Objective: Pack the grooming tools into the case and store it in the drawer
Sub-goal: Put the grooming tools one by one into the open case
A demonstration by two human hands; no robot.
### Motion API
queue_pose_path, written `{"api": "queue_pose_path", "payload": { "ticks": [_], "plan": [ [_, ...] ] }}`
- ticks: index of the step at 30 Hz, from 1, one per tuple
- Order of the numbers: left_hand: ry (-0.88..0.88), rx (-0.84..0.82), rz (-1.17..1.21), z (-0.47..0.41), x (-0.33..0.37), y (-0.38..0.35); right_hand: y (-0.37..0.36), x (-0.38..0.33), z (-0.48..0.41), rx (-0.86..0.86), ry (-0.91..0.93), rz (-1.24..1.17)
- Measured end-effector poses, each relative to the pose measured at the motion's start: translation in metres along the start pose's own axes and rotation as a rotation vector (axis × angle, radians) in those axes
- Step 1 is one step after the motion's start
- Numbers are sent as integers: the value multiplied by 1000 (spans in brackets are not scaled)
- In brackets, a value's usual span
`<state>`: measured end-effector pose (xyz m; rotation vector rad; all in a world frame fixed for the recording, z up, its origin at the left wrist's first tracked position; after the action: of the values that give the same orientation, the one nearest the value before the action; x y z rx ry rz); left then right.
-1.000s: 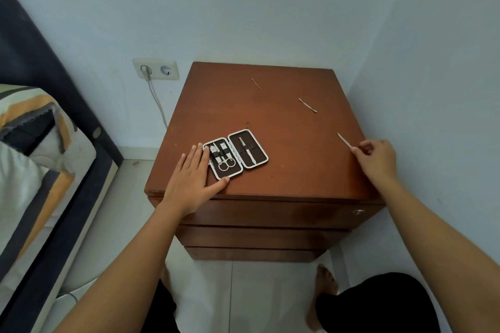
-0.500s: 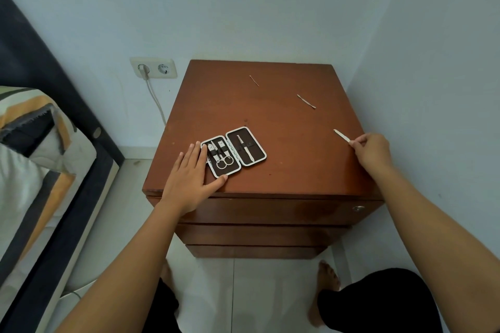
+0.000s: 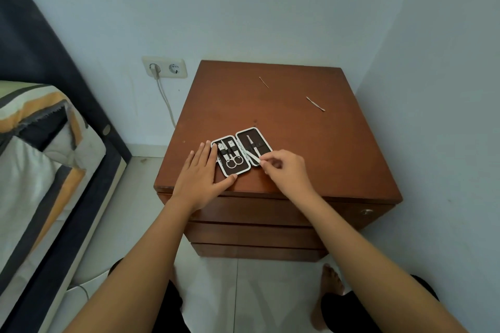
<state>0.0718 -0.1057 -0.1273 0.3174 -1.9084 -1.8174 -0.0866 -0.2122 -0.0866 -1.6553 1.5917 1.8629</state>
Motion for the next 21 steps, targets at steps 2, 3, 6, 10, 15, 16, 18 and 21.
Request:
{"api": "queue_pose_path", "payload": {
  "ticks": [2, 3, 6, 10, 15, 16, 18, 21],
  "plan": [
    [1, -2, 0, 0, 0, 0, -6, 1, 2, 39, -36, 15],
    [0, -2, 1, 0, 0, 0, -7, 1, 3, 54, -44, 34],
    [-3, 2, 6, 0, 0, 0, -4, -1, 4, 91, -24, 101],
    [-6, 8, 17, 0, 0, 1, -4, -3, 4, 73, 10, 151],
    [-2, 2, 8, 0, 1, 1, -17, -18, 0, -27, 128, 318],
    [-1, 3, 8, 0, 1, 1, -20, -21, 0, -51, 154, 358],
    [-2, 5, 9, 0, 1, 1, -23, -25, 0, -78, 192, 412],
    [-5, 6, 20, 0, 1, 1, -19, -29, 6, -51, 280, 472]
  ]
}}
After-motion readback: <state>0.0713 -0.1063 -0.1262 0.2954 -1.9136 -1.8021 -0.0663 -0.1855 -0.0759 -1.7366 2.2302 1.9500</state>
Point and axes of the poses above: each hand's wrist, its own z-axis away from the middle knuckle, its own y-axis out of the back of the hand, x = y × z, the point moved 8 cm from there along -z, towards the middle knuckle, and after that the axes turned 6 degrees about y, right-handed, at the moved point
